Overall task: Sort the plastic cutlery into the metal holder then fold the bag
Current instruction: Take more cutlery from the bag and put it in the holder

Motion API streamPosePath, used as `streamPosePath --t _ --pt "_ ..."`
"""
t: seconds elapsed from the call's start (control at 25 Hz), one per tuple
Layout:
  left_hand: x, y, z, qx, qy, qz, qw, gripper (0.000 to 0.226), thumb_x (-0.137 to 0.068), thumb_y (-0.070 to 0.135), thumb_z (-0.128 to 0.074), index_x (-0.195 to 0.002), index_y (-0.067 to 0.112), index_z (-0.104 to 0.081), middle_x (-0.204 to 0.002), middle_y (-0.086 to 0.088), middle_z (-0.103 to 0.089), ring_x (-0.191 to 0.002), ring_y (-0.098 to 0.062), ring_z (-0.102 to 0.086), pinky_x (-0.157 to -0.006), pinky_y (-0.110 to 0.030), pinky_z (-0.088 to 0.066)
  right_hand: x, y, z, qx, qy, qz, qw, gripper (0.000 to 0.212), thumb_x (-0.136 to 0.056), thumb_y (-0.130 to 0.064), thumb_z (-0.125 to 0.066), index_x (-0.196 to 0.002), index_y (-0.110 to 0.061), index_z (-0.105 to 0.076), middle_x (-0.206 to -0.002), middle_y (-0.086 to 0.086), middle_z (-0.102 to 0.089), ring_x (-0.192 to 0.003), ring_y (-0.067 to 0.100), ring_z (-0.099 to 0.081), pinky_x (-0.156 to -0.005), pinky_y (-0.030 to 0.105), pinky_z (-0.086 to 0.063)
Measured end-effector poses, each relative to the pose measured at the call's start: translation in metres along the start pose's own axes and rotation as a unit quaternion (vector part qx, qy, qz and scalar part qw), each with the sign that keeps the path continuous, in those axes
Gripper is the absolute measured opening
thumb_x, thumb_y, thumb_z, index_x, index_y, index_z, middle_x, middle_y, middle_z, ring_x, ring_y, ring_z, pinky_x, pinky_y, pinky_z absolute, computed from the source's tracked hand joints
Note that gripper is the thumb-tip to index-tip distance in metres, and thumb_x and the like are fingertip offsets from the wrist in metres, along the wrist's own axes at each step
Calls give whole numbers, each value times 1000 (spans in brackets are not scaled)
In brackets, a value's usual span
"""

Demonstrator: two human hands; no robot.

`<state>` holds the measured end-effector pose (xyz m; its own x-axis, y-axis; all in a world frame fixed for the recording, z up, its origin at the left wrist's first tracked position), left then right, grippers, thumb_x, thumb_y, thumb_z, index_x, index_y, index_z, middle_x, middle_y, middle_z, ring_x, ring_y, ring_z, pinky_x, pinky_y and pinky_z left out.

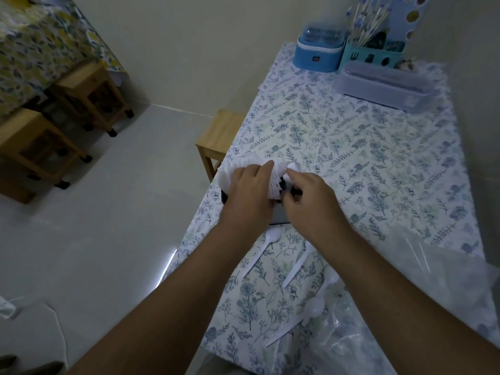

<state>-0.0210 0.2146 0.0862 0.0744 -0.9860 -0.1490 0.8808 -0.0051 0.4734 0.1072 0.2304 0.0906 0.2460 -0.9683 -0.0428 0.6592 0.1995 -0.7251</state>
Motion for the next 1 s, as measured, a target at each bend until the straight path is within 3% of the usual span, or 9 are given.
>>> streamPosePath --t 0.12,0.32,0.48,0.64,0.72,0.84,0.92,1.0 --pt "9 6 2 -14 15 -38 999 51 -80 0 -67 -130 6 -57 -121 -13 -61 -112 -33 -52 -93 -29 -31 3 -1 0 -40 -3 6 999 55 -97 -11 -57 -149 -21 -47 -142 6 -57 -127 19 -57 -105 36 -51" --pt "7 6 14 84 23 4 996 45 -94 11 -61 -136 17 -49 -118 -4 -66 -116 -25 -53 -91 -38 -44 4 -11 11 -71 53 13 996 44 -96 -11 -58 -137 -25 -57 -131 -3 -56 -110 7 -58 -94 29 -56" --pt "2 14 14 -53 -1 14 998 50 -100 23 -48 -149 18 -37 -139 -2 -54 -131 -26 -40 -103 -40 -17 -5 -5 4 -20 18 4 1000 48 -101 -15 -52 -148 -19 -47 -143 5 -54 -128 18 -55 -101 34 -50" --pt "4 7 7 -70 -28 27 997 53 -101 25 -46 -153 18 -34 -153 0 -42 -141 -22 -31 -112 -42 -21 -4 -3 0 -2 28 6 1000 56 -101 -21 -56 -154 -18 -39 -147 3 -49 -128 17 -54 -94 24 -45" --pt "8 8 12 -24 1 10 1000 49 -99 16 -50 -148 15 -45 -146 -2 -52 -138 -22 -41 -112 -42 -28 -1 -6 1 -6 36 27 999 50 -100 -19 -59 -148 -15 -48 -147 5 -52 -130 19 -55 -102 28 -48" --pt "34 13 24 49 98 -43 993 36 -91 3 -59 -125 11 -66 -119 -3 -70 -113 -18 -59 -97 -35 -46 12 2 1 -27 54 31 998 47 -99 -17 -61 -145 -14 -53 -139 5 -57 -122 16 -58 -100 30 -52" --pt "63 13 18 77 106 -54 990 25 -90 7 -61 -113 14 -69 -107 2 -69 -101 -14 -58 -89 -29 -46 28 7 0 -39 61 42 997 50 -99 -17 -61 -147 -20 -50 -136 2 -56 -118 14 -58 -94 33 -56" --pt "86 2 -2 87 81 -32 992 15 -90 13 -63 -104 16 -69 -100 4 -67 -96 -15 -58 -85 -34 -49 38 5 -1 -40 67 82 994 47 -99 -17 -61 -145 -22 -53 -134 1 -56 -116 14 -59 -91 32 -57"
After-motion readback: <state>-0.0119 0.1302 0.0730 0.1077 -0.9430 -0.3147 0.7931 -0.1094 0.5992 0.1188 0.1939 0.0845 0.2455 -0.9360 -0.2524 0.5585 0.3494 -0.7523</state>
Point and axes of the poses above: each hand's wrist, its own x-axis away from the middle knuckle, its own z-axis out of the back of the hand, y = z × x, the point moved 6 cm from there along -x, towards the middle knuckle
